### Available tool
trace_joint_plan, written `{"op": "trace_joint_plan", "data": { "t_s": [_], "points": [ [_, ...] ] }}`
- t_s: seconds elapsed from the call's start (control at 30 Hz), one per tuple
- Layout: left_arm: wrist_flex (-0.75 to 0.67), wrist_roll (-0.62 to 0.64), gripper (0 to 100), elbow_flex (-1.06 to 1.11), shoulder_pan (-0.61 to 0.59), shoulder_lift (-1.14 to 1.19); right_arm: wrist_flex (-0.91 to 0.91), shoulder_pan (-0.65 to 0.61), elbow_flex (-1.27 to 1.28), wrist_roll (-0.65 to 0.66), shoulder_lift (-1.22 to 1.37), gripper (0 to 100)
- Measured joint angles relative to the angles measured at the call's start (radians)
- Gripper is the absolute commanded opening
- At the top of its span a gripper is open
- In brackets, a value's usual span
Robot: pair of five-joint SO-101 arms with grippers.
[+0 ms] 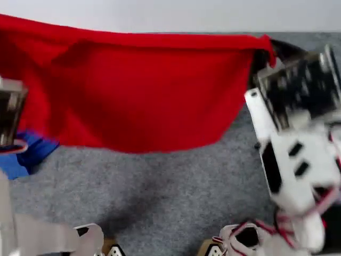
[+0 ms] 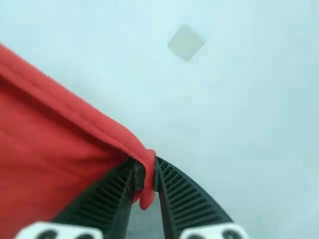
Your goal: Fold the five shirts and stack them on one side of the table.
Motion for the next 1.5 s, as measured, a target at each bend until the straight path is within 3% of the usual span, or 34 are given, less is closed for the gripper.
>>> {"op": "trace_joint_plan", "data": {
  "t_s": [0.27,0.43,0.53,0.7,0.83,1.03,1.23,1.5],
  "points": [
    [0.006,-0.002,1,-0.198,-0.009,-0.015,0.14,-0.002,-0.002,0.089,-0.121,1.1],
    [0.141,-0.055,1,-0.195,-0.009,-0.011,0.218,-0.002,0.011,0.094,-0.106,1.1],
    [0.238,-0.087,1,-0.084,-0.009,0.025,0.25,-0.002,0.087,0.068,-0.038,1.1],
    [0.253,-0.133,1,0.244,0.006,0.161,0.184,-0.002,0.324,0.041,0.127,1.1],
    [0.133,-0.17,1,0.539,0.041,0.304,-0.02,-0.002,0.56,0.041,0.245,1.1],
    [-0.221,-0.175,1,0.804,0.068,0.6,-0.43,0.0,0.758,0.041,0.456,1.1],
    [-0.463,-0.175,1,0.74,0.081,0.882,-0.733,0.015,0.744,0.054,0.706,1.1],
    [-0.552,-0.175,1,0.319,0.087,1.209,-0.868,0.046,0.367,0.146,1.054,1.1]
  ]
}}
